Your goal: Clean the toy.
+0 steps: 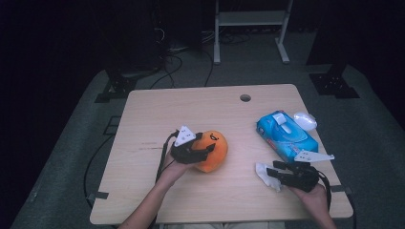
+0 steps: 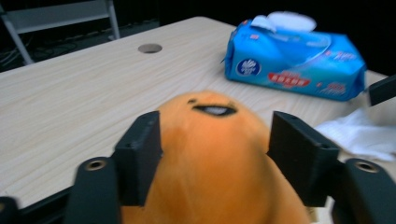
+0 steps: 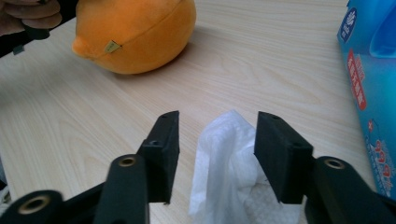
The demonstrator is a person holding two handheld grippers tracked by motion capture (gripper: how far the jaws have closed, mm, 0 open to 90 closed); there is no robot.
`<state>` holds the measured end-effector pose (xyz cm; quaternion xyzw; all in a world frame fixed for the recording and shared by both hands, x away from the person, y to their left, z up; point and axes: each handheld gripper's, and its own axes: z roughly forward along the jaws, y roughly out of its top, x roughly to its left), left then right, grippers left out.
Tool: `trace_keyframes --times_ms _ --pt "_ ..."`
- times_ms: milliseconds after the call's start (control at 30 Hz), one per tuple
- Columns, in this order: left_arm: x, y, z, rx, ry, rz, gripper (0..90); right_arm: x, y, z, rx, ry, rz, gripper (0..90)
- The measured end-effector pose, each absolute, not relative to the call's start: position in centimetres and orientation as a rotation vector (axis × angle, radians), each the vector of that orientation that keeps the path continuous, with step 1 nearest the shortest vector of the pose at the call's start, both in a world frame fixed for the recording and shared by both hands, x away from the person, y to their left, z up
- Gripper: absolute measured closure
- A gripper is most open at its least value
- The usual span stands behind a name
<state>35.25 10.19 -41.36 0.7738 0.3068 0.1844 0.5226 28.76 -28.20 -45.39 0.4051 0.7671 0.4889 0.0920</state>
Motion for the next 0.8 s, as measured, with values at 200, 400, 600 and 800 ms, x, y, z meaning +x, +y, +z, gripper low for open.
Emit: trace_keyframes --times_ms 200,400,600,800 --pt "34.8 10.8 -41.3 1.844 0.765 0.416 26.4 28.6 -28.2 -45.2 1.217 2.269 1.464 43.8" --pt "34.4 11.8 -41.1 1.843 0.774 0.415 22.8 28.5 -28.4 -45.1 1.223 2.259 1.472 41.0" --pt "34.2 12.4 -40.9 1.843 0.779 0.412 20.8 28.7 -28.6 -45.2 1.249 2.253 1.480 39.7" --pt "33.6 13.3 -40.9 1.846 0.786 0.423 20.1 28.7 -28.5 -45.2 1.239 2.256 1.481 39.0"
